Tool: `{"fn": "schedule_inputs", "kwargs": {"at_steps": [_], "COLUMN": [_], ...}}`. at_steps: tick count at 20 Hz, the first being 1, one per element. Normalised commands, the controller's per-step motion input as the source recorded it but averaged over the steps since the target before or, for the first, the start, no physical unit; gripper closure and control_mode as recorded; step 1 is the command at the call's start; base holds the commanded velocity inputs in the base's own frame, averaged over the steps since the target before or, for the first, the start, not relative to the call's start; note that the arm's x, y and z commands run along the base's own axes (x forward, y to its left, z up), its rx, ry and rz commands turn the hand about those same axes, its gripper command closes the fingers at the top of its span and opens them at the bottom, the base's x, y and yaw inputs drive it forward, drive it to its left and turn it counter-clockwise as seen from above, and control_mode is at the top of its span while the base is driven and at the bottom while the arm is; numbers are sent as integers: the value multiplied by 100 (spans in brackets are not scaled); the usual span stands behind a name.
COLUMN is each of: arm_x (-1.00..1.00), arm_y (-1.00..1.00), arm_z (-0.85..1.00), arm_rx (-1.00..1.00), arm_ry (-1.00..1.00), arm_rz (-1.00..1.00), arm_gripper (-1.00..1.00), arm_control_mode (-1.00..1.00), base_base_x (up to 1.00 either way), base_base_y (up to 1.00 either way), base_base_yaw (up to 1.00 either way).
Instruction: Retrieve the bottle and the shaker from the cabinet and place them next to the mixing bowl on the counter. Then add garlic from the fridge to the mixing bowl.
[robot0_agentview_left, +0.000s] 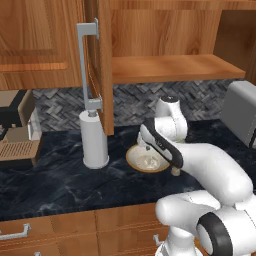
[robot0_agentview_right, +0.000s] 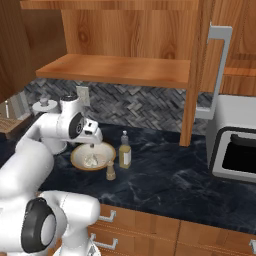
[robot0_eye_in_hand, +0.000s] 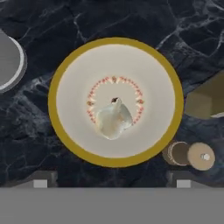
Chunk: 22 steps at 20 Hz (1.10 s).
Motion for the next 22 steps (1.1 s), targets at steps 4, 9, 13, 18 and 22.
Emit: {"fn": "schedule_inputs", "kwargs": {"at_steps": [4,9,13,18,22], "arm_x": [-68,-55,-51,-67,-87], "arm_y": [0,0,-8,-20,-30], "arm_z": [95,100,100,100,100], "arm_rx": [4,5,6,8,7], "arm_ry": [-16,-15,-14,-17,-16], "arm_rz": [-1,-3,-4,-6,-7], "arm_gripper": [-100,-100,-100,-100,-100], "arm_control_mode": [-100,-100,-100,-100,-100], "base_base_x": [0,0,0,0,0], "base_base_y": [0,0,0,0,0], "base_base_yaw": [0,0,0,0,0]}}
